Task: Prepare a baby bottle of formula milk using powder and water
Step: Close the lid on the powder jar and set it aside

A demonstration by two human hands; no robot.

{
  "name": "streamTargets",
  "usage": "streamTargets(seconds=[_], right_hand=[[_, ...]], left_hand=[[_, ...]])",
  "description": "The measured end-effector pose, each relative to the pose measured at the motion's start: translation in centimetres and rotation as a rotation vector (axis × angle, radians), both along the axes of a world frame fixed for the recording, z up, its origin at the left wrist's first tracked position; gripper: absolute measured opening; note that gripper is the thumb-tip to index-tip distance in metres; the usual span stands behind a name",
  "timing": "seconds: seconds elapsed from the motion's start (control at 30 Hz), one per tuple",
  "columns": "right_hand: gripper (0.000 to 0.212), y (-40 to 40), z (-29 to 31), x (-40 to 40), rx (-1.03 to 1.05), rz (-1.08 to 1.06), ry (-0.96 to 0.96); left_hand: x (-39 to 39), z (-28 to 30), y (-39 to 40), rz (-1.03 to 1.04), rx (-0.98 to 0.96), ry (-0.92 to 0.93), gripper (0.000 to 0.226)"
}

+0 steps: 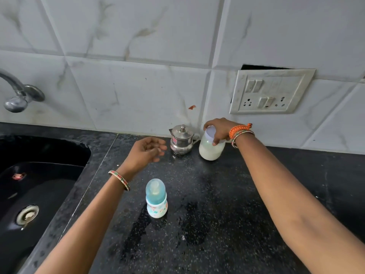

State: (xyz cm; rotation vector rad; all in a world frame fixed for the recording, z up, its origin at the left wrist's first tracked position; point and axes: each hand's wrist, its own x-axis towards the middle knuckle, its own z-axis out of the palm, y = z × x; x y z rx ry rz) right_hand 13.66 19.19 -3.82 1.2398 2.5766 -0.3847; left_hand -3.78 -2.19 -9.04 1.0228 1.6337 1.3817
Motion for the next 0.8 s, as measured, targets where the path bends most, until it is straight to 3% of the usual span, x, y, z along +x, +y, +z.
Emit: streamTargets(seconds=[0.17, 0.23, 0.33, 0.47, 0.6, 0.73, 0.8], right_hand=[[0.029, 0.5, -0.6, -0.9, -0.076, -0.017, 0.114], [0.042, 0.5, -0.4, -0.9, -0.007, -0.056, 0.119], [0.066, 0.5, -0.8, -1.0, 0.174, -0.115, -0.027], [0.063, -0.1, -0.6, -1.4, 0.098, -0.035, -0.149], [0.062, -0.2, 0.0, -1.5, -0.051, 0.001, -0.09], [0.04, 0.6, -1.2, -1.4, -0.099, -0.001, -0.006], [0.054, 0.6, -1.5, -1.2, -0.056, -0.031, 0.011]], left_hand=[[-0.5, -0.6, 0.7, -0.035, -0.013, -0.021, 0.022], [-0.5, -0.5, 0.9, -0.042, -0.009, -0.026, 0.022], [-0.4, -0.6, 1.0, -0.053, -0.015, -0.024, 0.022], [-0.1, -1.0, 0.8, -0.07, -0.018, -0.028, 0.021], [0.0, -1.5, 0.5, -0.062, -0.022, -0.051, 0.021], [0.2, -2.1, 0.2, -0.072, -0.035, -0.062, 0.02], [0.2, -2.4, 0.1, -0.08, -0.04, -0.071, 0.02]])
